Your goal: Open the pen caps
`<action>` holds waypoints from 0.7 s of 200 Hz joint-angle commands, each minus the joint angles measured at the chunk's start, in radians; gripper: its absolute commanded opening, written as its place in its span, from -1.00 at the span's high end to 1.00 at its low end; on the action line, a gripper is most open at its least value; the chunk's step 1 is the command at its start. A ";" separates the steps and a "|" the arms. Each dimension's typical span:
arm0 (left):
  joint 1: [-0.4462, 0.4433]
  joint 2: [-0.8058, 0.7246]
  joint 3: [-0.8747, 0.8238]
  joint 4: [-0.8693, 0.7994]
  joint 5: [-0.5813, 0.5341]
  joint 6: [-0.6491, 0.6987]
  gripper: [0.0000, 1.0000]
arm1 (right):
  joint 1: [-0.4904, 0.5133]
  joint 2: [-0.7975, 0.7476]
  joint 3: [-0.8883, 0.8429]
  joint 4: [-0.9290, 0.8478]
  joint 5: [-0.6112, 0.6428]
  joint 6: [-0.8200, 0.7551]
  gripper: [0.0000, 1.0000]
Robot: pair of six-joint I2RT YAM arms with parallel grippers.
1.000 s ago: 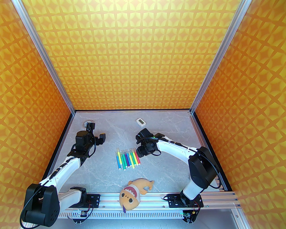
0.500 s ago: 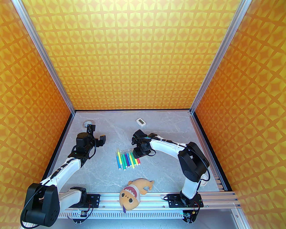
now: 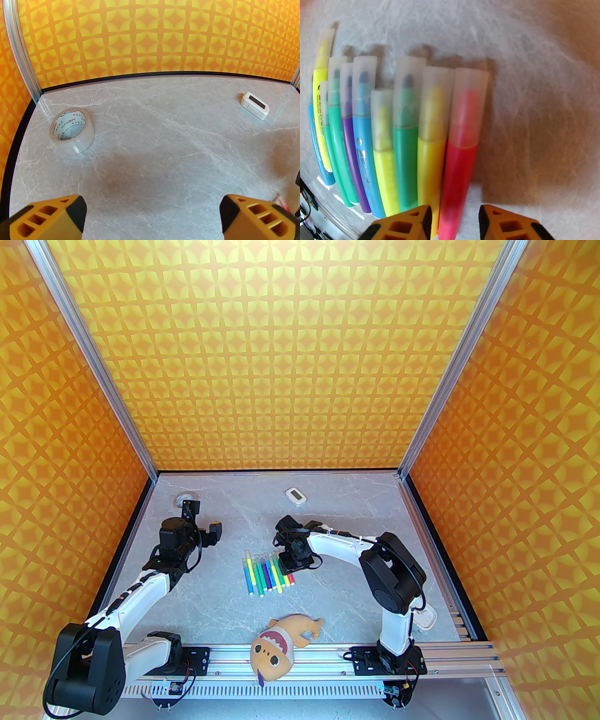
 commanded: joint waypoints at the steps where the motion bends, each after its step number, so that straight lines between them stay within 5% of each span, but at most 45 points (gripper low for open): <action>1: -0.008 0.016 -0.009 0.021 0.015 0.020 -0.98 | 0.005 0.026 0.017 -0.019 0.045 0.022 0.24; 140: -0.009 0.015 -0.005 0.018 0.016 0.020 -0.98 | 0.005 0.096 0.070 -0.118 0.167 0.002 0.33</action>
